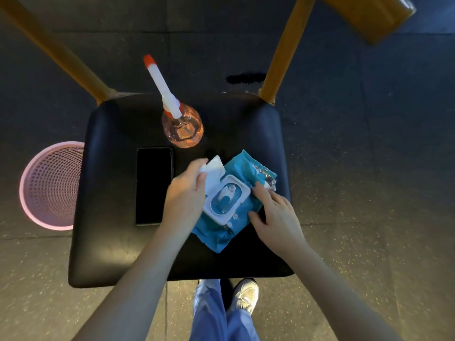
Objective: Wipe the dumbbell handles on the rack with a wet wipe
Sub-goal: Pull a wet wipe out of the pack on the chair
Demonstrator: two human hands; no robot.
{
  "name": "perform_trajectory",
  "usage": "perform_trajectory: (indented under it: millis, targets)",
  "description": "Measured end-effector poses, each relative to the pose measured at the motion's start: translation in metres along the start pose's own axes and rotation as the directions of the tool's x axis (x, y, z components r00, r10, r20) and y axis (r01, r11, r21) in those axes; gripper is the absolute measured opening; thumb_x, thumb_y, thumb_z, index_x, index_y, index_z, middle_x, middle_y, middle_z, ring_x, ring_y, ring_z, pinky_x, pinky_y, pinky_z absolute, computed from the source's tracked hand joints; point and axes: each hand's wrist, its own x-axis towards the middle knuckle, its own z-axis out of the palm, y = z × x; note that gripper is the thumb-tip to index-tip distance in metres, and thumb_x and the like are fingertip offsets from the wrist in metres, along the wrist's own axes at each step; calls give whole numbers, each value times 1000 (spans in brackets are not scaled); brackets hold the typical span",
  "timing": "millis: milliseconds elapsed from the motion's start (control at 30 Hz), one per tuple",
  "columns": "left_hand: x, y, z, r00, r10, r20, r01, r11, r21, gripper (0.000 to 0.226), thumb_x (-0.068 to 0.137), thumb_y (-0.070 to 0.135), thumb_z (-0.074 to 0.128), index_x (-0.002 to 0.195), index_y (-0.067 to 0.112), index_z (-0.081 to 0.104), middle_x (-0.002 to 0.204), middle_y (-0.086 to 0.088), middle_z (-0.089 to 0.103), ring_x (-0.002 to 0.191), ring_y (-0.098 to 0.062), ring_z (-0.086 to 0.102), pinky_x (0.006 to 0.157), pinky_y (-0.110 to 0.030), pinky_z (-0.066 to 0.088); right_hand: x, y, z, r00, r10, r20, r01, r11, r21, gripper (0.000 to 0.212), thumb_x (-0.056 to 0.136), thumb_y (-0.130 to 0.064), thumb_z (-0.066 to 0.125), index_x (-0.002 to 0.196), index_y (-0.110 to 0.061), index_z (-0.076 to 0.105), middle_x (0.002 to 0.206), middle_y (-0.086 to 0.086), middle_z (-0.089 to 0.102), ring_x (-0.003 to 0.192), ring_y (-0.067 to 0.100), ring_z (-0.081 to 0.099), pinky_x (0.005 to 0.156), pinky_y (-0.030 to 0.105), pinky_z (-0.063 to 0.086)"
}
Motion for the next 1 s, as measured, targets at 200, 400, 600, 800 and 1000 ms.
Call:
perform_trajectory:
  millis: [200,400,600,800,1000]
  targets:
    - [-13,-21,1,894,448,13,-354,687,634,37,80,7,62,116,14,65,124,-15,52,116,-33,46,98,-47,40,-12,0,9,990,-143,9,141,968,-208,57,88,-36,44,144,-32,34,135,-3,54,127,20,47,113,47,19]
    - [-10,-23,-1,855,506,110,-469,666,579,20,77,5,72,96,10,72,108,-9,60,105,-27,53,99,-42,41,-7,-5,1,987,-161,-30,151,967,-206,45,92,-42,37,136,-34,46,136,-2,47,131,19,39,116,43,7]
    - [-21,-9,-4,904,307,298,-379,898,223,35,94,24,55,130,26,56,123,10,49,121,-8,38,107,-29,31,3,-6,-6,982,-186,-28,179,969,-170,38,97,-42,41,135,-37,47,152,-10,28,141,11,18,115,39,-9]
    - [-22,-6,-7,930,258,262,-298,947,124,23,79,29,75,90,16,60,93,7,52,92,-8,46,79,-20,39,6,-7,-7,974,-210,-88,192,965,-178,31,96,-38,43,120,-34,61,139,-8,49,136,17,35,114,53,-2]
    - [-27,-19,-10,953,252,168,-262,964,45,21,90,36,60,84,17,61,84,9,53,89,-7,45,76,-19,37,18,-22,-10,938,-259,-231,219,958,-187,32,94,-37,48,122,-28,60,121,-5,63,124,18,48,111,53,-1]
